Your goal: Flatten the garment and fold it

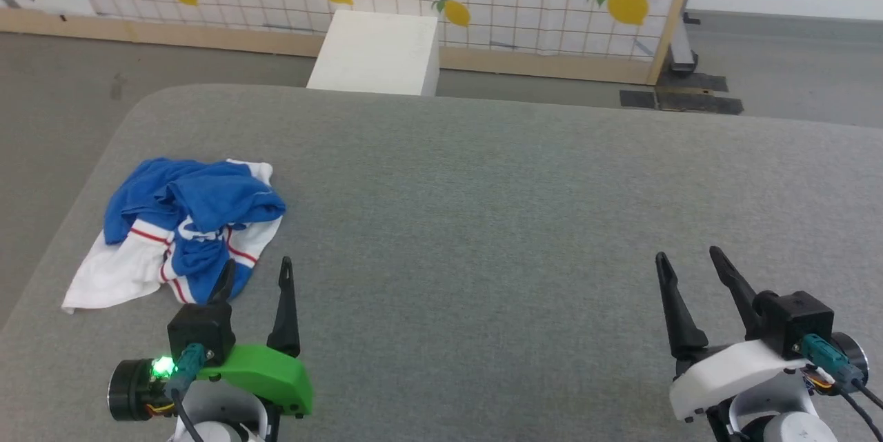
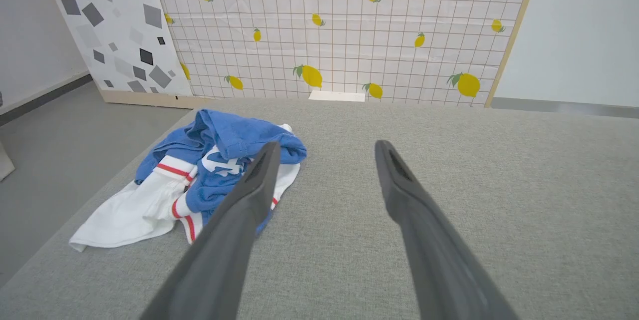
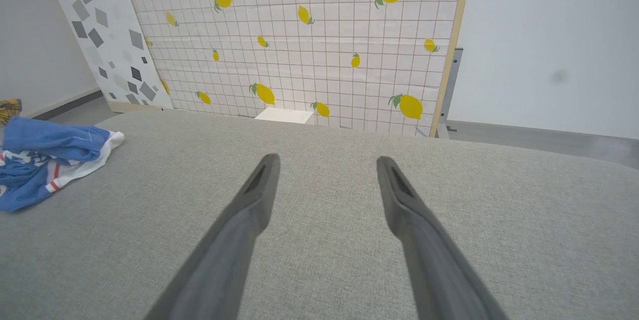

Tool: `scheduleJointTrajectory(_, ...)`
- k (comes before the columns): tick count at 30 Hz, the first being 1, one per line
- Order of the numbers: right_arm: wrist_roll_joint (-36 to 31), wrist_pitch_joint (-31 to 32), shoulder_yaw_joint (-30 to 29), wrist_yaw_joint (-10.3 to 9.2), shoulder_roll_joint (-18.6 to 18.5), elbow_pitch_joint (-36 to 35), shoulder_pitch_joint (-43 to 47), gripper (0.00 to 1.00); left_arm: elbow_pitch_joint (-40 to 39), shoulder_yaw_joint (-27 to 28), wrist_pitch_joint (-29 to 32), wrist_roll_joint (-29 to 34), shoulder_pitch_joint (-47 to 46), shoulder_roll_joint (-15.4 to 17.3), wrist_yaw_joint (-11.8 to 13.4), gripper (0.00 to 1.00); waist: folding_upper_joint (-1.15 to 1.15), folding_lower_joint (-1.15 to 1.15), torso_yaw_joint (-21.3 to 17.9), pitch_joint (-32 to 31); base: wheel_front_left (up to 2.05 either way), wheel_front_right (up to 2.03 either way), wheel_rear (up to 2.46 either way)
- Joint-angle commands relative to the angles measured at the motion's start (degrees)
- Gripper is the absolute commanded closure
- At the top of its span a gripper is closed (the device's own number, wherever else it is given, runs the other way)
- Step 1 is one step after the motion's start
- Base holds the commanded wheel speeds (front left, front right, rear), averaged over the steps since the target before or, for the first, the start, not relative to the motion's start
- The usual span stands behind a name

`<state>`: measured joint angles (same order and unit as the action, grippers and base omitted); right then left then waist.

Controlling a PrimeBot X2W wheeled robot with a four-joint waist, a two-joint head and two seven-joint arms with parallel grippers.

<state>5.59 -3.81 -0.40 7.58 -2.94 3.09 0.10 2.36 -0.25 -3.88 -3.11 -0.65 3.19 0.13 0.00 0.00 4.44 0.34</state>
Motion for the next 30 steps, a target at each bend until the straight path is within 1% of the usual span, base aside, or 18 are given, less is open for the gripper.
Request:
scheduleJointTrajectory(1,0.75,-0.68,0.00,-0.03,0.02,0.35,0.73,0.00,0.19,0.26,-0.66,-0.96,0.32,-0.09,0.38,0.00,0.00,0.00,0.86,0.04,0.00,0.00,0.00)
scheduleJointTrajectory(30,4.55,-4.11,1.02,-0.05,0.03,3.56,1.48,0.00,1.52,1.44,-4.07,-3.46,1.42,-0.17,1.53,0.00,0.00,0.00,10.72,0.03,0.00,0.00,0.00)
